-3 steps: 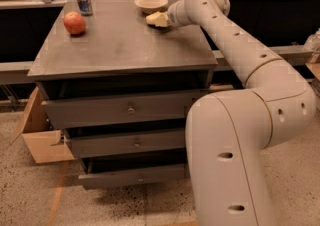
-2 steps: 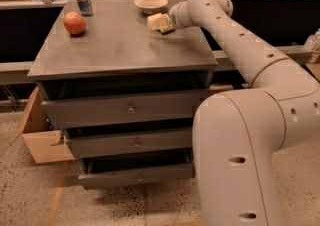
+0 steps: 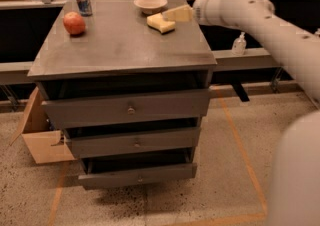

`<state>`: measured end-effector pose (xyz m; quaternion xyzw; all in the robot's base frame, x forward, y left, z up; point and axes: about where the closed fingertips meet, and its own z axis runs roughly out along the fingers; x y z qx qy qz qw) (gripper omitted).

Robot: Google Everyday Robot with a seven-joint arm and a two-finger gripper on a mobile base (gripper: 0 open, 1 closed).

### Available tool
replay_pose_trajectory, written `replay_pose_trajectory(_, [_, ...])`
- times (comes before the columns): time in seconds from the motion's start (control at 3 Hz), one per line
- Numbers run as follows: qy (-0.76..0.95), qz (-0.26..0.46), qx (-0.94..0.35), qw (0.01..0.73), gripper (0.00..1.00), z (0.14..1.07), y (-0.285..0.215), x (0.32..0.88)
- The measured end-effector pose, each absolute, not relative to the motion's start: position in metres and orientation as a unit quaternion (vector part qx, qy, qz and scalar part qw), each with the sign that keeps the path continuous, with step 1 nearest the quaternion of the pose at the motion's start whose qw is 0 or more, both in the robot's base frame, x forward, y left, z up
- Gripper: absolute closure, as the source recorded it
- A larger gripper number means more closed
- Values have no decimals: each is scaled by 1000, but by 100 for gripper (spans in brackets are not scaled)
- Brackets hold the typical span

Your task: Move sponge near paper bowl

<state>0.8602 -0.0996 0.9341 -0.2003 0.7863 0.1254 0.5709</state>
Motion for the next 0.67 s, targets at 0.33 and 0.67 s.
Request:
replay_pose_trajectory(0.33, [748,107,-118,645,0,1014,-169,788])
replay_pose_trajectory(0.67, [747,109,-120,645,0,996,-156,789])
